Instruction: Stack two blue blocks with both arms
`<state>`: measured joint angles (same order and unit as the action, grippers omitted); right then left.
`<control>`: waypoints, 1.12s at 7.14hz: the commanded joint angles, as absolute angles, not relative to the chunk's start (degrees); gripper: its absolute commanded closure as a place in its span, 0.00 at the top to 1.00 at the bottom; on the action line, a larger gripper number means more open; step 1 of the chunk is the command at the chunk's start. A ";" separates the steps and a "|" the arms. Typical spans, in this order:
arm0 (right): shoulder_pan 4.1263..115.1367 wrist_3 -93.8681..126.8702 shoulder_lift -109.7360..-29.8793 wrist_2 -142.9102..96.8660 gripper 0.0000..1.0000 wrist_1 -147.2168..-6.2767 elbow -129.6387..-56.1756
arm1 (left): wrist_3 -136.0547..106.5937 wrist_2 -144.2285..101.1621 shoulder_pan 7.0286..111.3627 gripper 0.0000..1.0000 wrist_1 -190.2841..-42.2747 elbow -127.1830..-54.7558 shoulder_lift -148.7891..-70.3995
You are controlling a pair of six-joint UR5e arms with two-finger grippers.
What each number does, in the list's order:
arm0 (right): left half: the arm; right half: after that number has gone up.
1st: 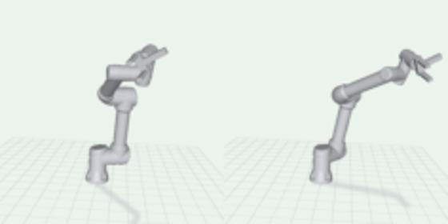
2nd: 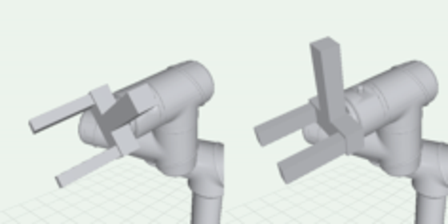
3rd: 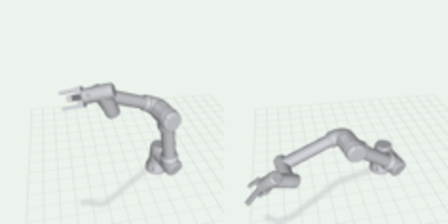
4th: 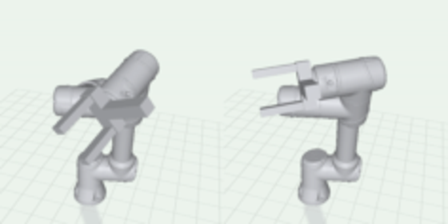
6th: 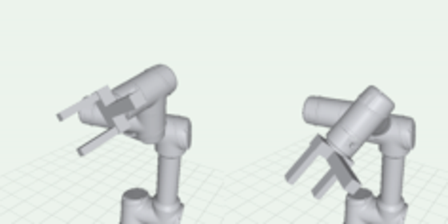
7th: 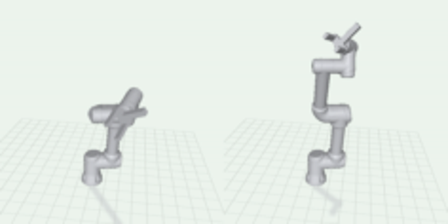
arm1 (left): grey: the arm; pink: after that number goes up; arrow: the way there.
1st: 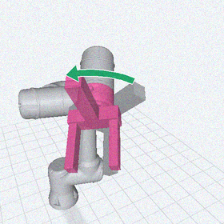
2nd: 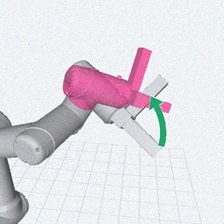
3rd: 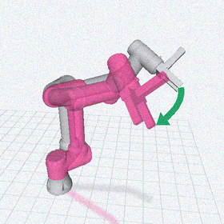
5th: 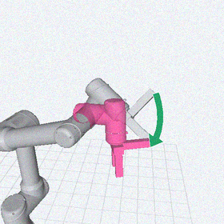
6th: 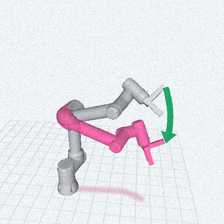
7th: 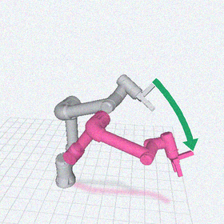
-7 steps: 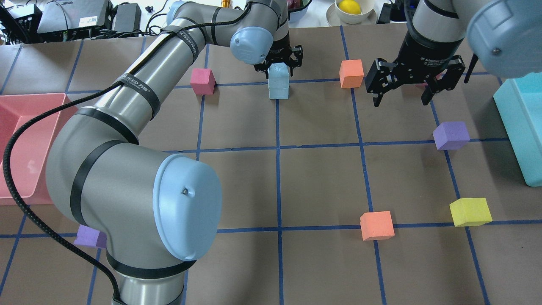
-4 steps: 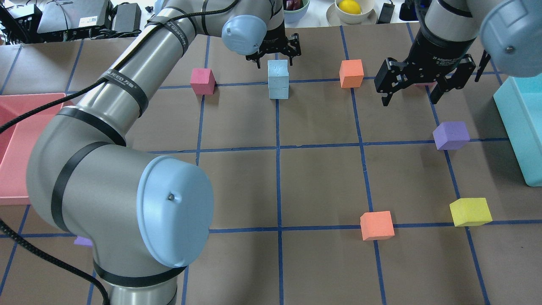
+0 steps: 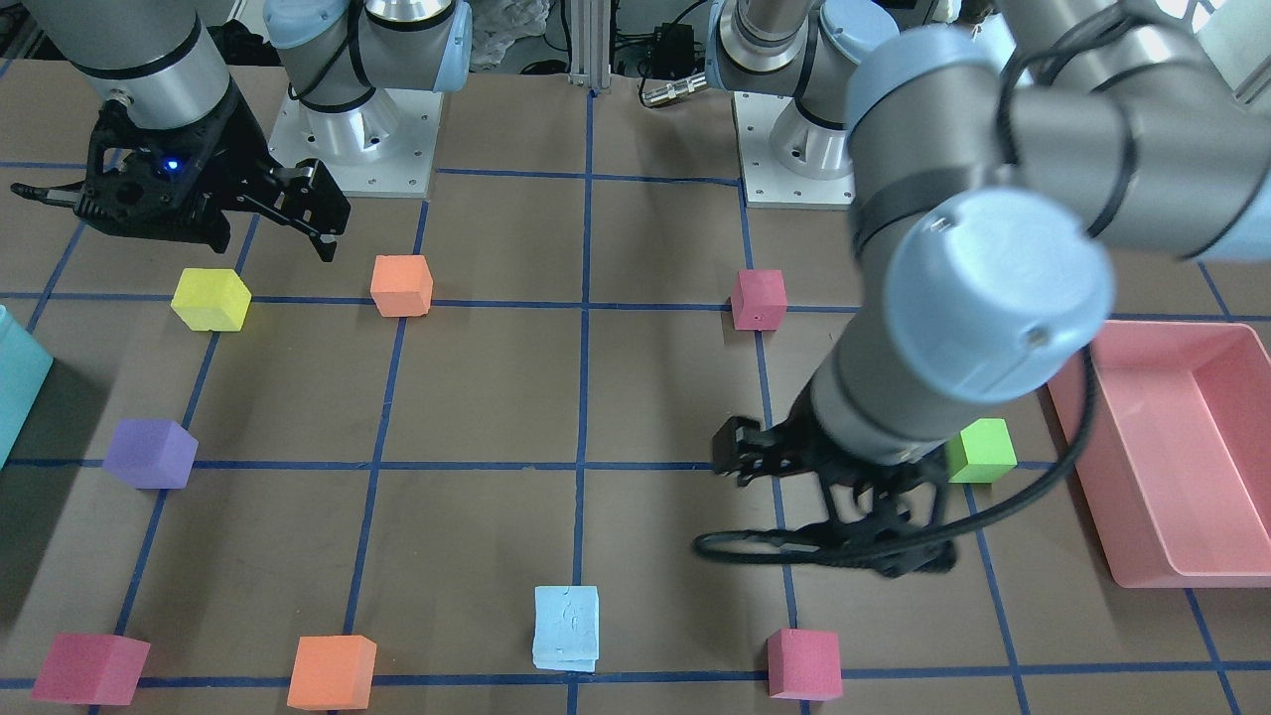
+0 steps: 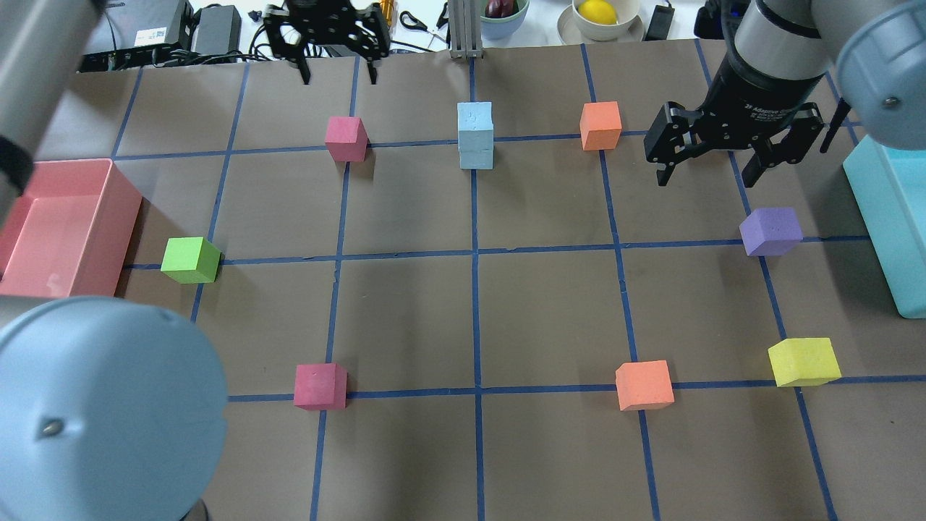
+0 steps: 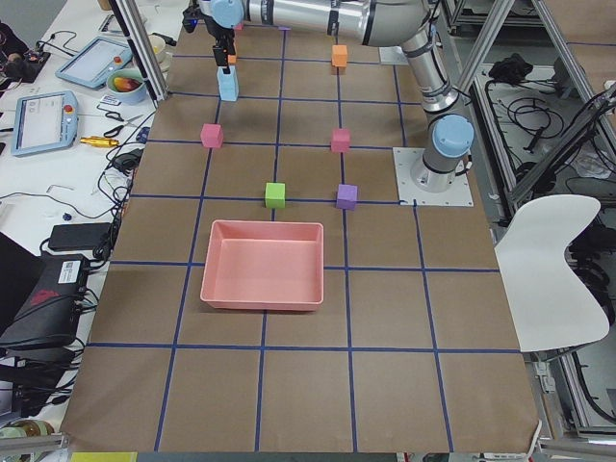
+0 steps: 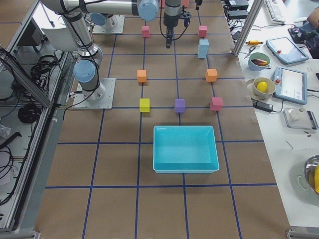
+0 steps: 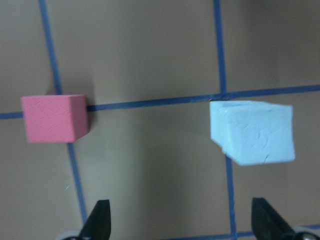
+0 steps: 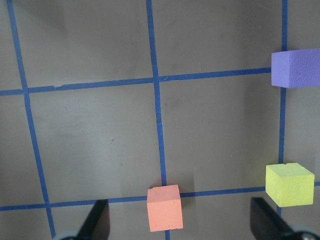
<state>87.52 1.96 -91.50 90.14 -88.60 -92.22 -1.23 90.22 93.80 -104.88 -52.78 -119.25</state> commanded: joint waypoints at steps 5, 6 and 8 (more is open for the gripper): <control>87.54 2.11 -91.93 89.91 1.00 -88.33 -92.29 | 2.90 88.95 89.40 1.00 -94.50 -83.79 -89.22; 87.54 2.11 -91.93 89.91 1.00 -88.33 -92.29 | 2.90 89.99 89.30 1.00 -91.96 -85.50 -88.51; 87.54 2.02 -91.93 90.00 1.00 -88.24 -92.29 | 2.81 89.91 88.77 1.00 -88.62 -86.13 -89.11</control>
